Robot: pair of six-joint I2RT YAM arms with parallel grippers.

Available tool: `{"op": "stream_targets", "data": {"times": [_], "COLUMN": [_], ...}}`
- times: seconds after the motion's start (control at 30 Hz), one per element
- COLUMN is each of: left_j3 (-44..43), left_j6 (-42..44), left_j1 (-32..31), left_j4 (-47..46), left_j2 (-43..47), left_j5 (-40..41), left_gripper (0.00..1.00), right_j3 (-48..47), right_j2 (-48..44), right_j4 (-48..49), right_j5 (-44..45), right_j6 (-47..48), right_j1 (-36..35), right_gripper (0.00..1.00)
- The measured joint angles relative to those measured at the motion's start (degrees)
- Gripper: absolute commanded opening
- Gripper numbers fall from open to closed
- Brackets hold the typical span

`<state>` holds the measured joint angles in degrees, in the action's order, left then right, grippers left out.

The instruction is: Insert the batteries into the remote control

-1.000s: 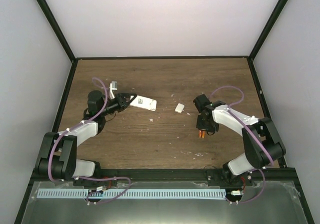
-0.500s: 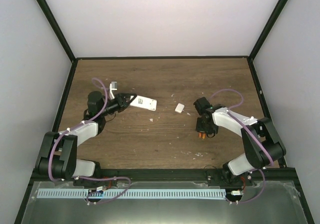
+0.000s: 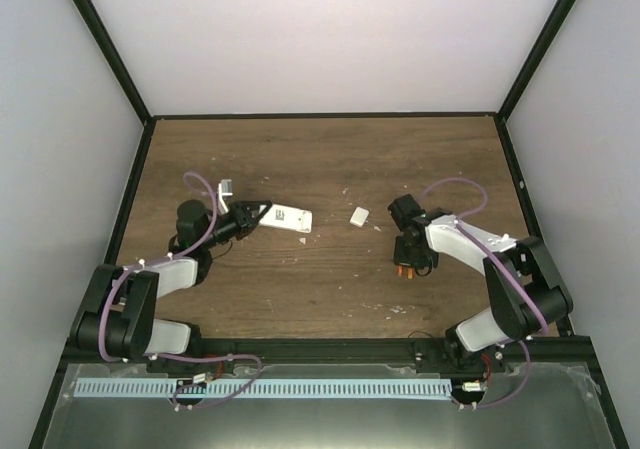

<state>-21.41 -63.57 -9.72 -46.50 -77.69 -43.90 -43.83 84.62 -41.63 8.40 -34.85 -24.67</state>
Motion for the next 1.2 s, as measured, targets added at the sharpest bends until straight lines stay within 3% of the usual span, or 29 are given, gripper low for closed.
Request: {"op": "stream_targets", "data": {"times": [0.3, 0.57, 0.83, 1.2], "left_j3": [8.11, 14.82, 16.41, 11.47], "left_j6": [-3.19, -5.07, -6.25, -4.96], "left_j1": [-1.97, -3.52, -3.58, -3.63], "left_j4": [-9.22, -19.37, -32.96, -38.1], "left_j2": [-1.01, -5.6, -18.84, -29.46], "left_j5": [4.07, 7.58, 9.68, 11.91], "left_gripper": [0.0, 0.0, 0.0, 0.0], "right_j3": [-5.7, -6.73, -7.3, -11.34], "right_j2": [-2.19, -8.79, -3.04, 4.5], "right_j4": [-4.59, 3.91, 14.53, 25.27], "right_j5": [-0.28, -8.33, -13.75, -18.67], "right_j6": [2.97, 5.07, 5.77, 6.45], "right_j1": [0.0, -2.34, -9.57, -12.31], "right_gripper": [0.01, 0.01, 0.01, 0.01]}}
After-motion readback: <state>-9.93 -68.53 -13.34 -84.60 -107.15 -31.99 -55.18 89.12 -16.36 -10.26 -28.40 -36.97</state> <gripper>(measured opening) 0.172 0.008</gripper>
